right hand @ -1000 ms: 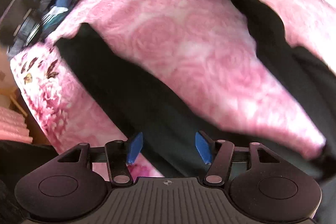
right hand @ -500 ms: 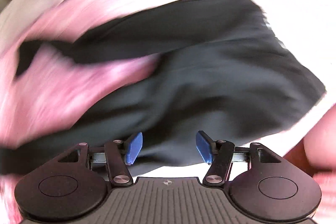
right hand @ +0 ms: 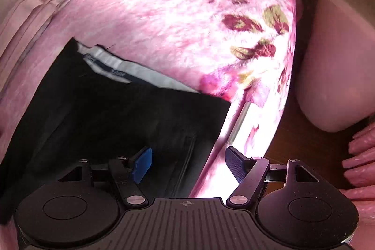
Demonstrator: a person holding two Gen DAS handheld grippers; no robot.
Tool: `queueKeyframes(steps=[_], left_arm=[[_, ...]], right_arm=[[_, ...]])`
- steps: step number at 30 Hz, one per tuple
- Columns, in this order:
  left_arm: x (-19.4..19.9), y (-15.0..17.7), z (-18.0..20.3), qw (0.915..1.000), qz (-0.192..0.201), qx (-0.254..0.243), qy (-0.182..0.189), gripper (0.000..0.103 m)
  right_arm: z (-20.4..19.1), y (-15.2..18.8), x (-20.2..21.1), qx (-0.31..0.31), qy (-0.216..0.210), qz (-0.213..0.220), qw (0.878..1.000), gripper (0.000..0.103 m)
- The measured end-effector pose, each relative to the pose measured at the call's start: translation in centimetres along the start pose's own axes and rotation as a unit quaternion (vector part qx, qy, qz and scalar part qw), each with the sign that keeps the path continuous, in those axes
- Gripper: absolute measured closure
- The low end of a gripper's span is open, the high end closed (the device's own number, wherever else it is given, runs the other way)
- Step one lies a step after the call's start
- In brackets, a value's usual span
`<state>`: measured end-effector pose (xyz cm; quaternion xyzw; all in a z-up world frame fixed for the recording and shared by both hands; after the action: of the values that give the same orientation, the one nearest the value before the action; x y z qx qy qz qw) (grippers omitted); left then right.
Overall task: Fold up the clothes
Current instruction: 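Spread the black garment flat on the bedspread with both grippers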
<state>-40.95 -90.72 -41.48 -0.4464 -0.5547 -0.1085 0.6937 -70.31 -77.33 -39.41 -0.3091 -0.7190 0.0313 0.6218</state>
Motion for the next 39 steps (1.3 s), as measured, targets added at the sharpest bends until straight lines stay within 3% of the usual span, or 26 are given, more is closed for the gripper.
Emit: queueKeyframes(steps=[2, 5, 6, 7, 8, 9, 10, 11, 13, 17, 20, 22, 24, 26, 27, 28, 29, 32, 34, 36, 39], left_arm=[[-3.1, -2.2, -0.3, 0.9999, -0.006, 0.002, 0.011, 0.038], [-6.9, -4.6, -0.6, 0.999, -0.015, 0.02, 0.039, 0.039], [-7.6, -5.0, -0.5, 0.9976, -0.018, 0.035, 0.057, 0.043], [-8.3, -5.4, -0.5, 0.9953, -0.027, 0.051, 0.079, 0.047], [-9.0, -5.4, -0.2, 0.993, -0.039, 0.061, 0.094, 0.057], [-9.3, -5.4, 0.0, 0.9929, -0.048, 0.057, 0.093, 0.071], [-9.3, -5.4, 0.2, 0.9941, -0.051, 0.045, 0.084, 0.08], [-9.0, -5.5, 0.1, 0.9948, -0.053, 0.039, 0.078, 0.095], [-7.4, -6.3, -0.8, 0.9953, -0.042, 0.047, 0.073, 0.095], [-3.5, -9.4, -4.0, 0.9979, 0.015, 0.046, 0.043, 0.095], [-4.3, -11.9, -5.4, 0.9978, 0.047, 0.046, 0.01, 0.095], [-5.8, -12.1, -5.6, 0.997, 0.046, 0.062, 0.0, 0.094], [-6.6, -11.1, -6.0, 0.9963, 0.036, 0.077, -0.009, 0.086], [-7.4, -10.2, -6.3, 0.9952, 0.025, 0.093, -0.018, 0.079], [-6.8, -9.4, -6.7, 0.995, 0.026, 0.094, -0.021, 0.071], [-5.4, -8.4, -7.2, 0.9952, 0.03, 0.091, -0.022, 0.067], [-3.8, -7.1, -7.9, 0.9953, 0.031, 0.087, -0.027, 0.062], [2.1, -1.8, -11.0, 0.9949, 0.018, 0.083, -0.054, 0.06], [6.7, 3.1, -13.9, 0.992, 0.001, 0.092, -0.086, 0.055], [11.1, 8.4, -16.4, 0.9868, -0.029, 0.085, -0.135, 0.045], [17.0, 17.7, -18.5, 0.9779, -0.086, 0.073, -0.176, 0.044]], right_arm=[[0.0, -0.1, -0.4, -0.012, -0.017, 0.007, 1.0, 0.017], [-0.2, 0.0, 0.0, -0.036, -0.032, 0.013, 0.999, 0.018], [0.0, -0.1, 0.1, -0.059, -0.047, 0.013, 0.997, 0.025], [0.1, -0.2, 0.2, -0.081, -0.061, 0.012, 0.995, 0.045], [0.1, -0.4, 0.0, -0.092, -0.061, 0.007, 0.994, 0.051], [0.1, -0.5, -0.1, -0.092, -0.046, 0.004, 0.995, 0.07], [0.1, -0.6, -0.2, -0.087, -0.04, -0.002, 0.995, 0.078], [0.1, -0.8, -0.6, -0.082, -0.037, -0.008, 0.996, 0.081], [-0.2, -1.8, 0.0, -0.076, -0.048, -0.01, 0.996, 0.097], [-1.6, -5.8, 2.5, -0.04, -0.081, 0.03, 0.995, 0.098], [-2.4, -8.7, 2.5, -0.026, -0.09, 0.069, 0.993, 0.098], [-2.6, -9.9, 1.0, -0.013, -0.084, 0.078, 0.993, 0.097], [-2.5, -10.4, -1.3, 0.003, -0.07, 0.062, 0.996, 0.097], [-2.3, -10.0, -2.3, 0.026, -0.043, 0.052, 0.997, 0.085], [-2.2, -9.8, -2.1, 0.037, -0.028, 0.057, 0.997, 0.062], [-2.1, -9.5, -1.9, 0.048, -0.013, 0.062, 0.997, 0.049], [-2.2, -9.3, -1.1, 0.062, 0.004, 0.074, 0.995, 0.045], [-4.1, -7.5, 0.7, 0.095, 0.012, 0.073, 0.993, 0.044], [-7.0, -5.6, 2.1, 0.126, -0.006, 0.066, 0.99, 0.044], [-11.1, -3.3, 2.9, 0.163, -0.045, 0.055, 0.984, 0.044], [-17.9, 0.8, 3.5, 0.222, -0.109, 0.03, 0.968, 0.044]])
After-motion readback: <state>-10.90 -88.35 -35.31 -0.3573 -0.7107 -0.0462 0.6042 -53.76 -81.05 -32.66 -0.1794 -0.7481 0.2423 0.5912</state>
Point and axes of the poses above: each gripper's, at about its wrist camera, not at the fingertips, and x roughly against the way its jaws point, z to its right, y to its underside, the point moved 7 cm from there along -x, roughly the way its jaws point, and after that the axes turned 2 degrees about x, right-handed, at the moved point
